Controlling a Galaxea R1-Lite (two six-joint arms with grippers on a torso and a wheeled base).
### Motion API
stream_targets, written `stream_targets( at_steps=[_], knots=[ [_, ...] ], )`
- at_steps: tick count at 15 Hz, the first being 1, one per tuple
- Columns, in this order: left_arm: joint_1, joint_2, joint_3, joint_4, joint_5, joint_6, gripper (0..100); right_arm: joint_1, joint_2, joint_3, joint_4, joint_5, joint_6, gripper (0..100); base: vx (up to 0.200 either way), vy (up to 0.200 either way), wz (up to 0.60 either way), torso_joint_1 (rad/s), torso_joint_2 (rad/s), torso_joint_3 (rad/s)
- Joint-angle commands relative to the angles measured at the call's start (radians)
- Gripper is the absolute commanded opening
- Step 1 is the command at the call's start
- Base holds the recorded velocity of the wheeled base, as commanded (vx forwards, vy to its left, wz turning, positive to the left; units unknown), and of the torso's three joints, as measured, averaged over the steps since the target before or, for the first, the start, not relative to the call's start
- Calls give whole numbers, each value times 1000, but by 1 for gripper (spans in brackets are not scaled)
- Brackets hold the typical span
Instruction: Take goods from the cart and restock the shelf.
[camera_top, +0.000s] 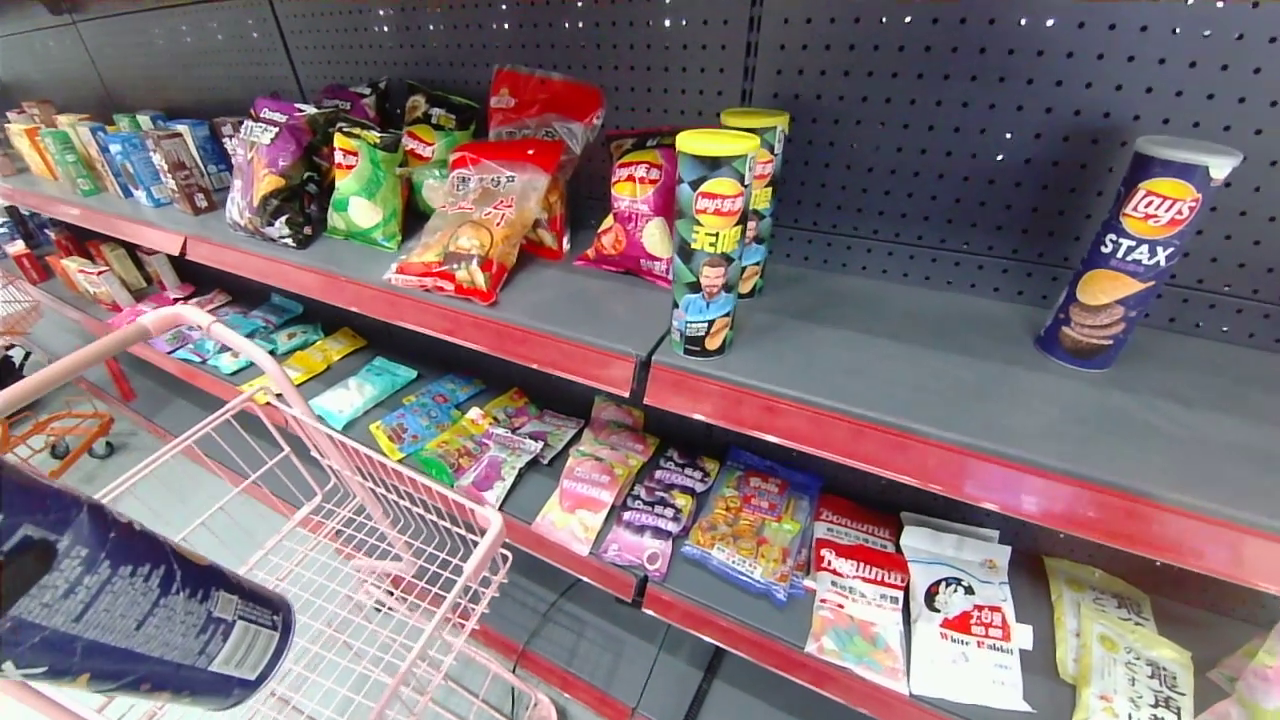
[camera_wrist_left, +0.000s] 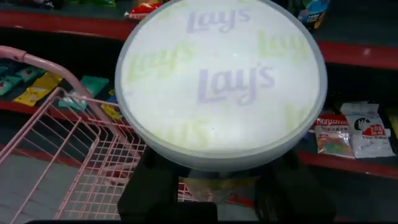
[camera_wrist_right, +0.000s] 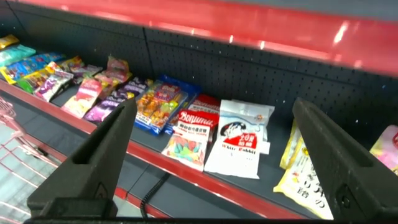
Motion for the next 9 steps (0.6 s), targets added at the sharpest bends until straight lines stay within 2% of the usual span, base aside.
stream_targets(
  at_steps=[1, 7, 9],
  knots=[
    [0, -56, 7, 5, 2, 0, 0, 0, 0, 0, 0, 0, 0, 100, 0, 0, 0, 227, -583, -354],
    [0, -131, 22, 42, 5, 0, 0, 0, 0, 0, 0, -1, 3, 100, 0, 0, 0, 212, -529, -314],
    [-3, -131, 19, 48, -2, 26, 0, 0, 0, 0, 0, -1, 3, 100, 0, 0, -600, 168, -393, -234]
  ],
)
